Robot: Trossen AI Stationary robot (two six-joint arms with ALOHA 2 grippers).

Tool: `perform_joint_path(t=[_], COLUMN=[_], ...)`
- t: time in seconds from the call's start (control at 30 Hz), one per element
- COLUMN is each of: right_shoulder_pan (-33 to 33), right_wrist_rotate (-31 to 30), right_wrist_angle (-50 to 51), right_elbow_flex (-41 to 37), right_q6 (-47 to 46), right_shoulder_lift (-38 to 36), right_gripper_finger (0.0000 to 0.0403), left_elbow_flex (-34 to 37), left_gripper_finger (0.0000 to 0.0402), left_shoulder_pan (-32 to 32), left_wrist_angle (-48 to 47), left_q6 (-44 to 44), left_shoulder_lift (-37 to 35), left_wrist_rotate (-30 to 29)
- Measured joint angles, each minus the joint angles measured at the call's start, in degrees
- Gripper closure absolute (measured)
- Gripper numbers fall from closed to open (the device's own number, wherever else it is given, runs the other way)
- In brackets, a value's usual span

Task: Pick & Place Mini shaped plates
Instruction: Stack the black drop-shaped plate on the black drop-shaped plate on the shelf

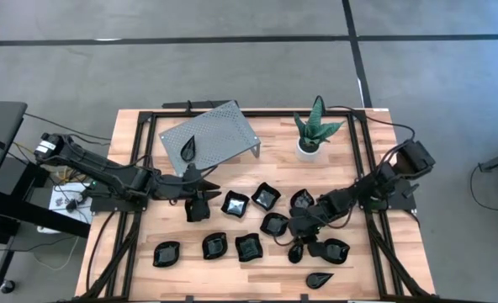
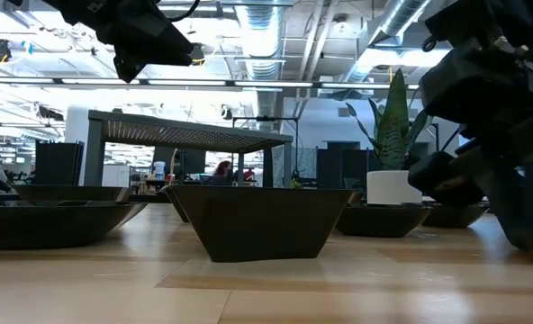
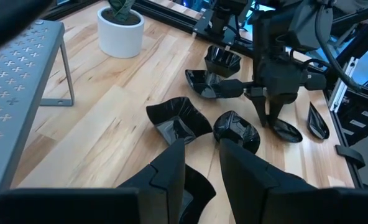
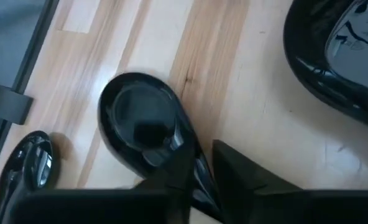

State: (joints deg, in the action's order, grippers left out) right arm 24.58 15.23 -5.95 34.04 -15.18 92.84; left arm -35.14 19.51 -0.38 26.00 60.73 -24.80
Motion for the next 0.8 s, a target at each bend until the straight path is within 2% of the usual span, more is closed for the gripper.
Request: perform_joint_path(t=[0.1,0.33,0.57,0.67,0.8], right_shoulder_pan=[0.0,-3.0,-9.1,-10.6,-12.4], right_wrist_rotate=[1.3,3.4,2.6,-2.6,-17.4], right_wrist_angle=[-0.1,1.2,11.8,14.3,13.9], right_elbow_flex=[0.0,0.1,6.4,10.2,16.1], right_q6=[0.5,0.8,2.0,7.3,17.9], right_shoulder_lift=[0.0,-1.2,-6.1,-7.6,-7.1], right_gripper_finger=[0.0395,0.04,0.0401,0.0398,0.0401], left_elbow_flex=[0.0,0.0,0.0,0.0,0.0], left_gripper_finger=[0.03,0.03,0.03,0.03,0.03], left_shoulder_pan=[0.0,0.0,0.0,0.0,0.0], left_wrist_angle=[0.2,4.0,7.3,7.4,7.8], left_q6=[0.0,0.0,-2.0,-2.2,-2.2], left_shoulder_lift=[0.0,0.0,0.0,0.0,0.2], left_wrist_rotate=[0.0,0.0,0.0,0.0,0.0])
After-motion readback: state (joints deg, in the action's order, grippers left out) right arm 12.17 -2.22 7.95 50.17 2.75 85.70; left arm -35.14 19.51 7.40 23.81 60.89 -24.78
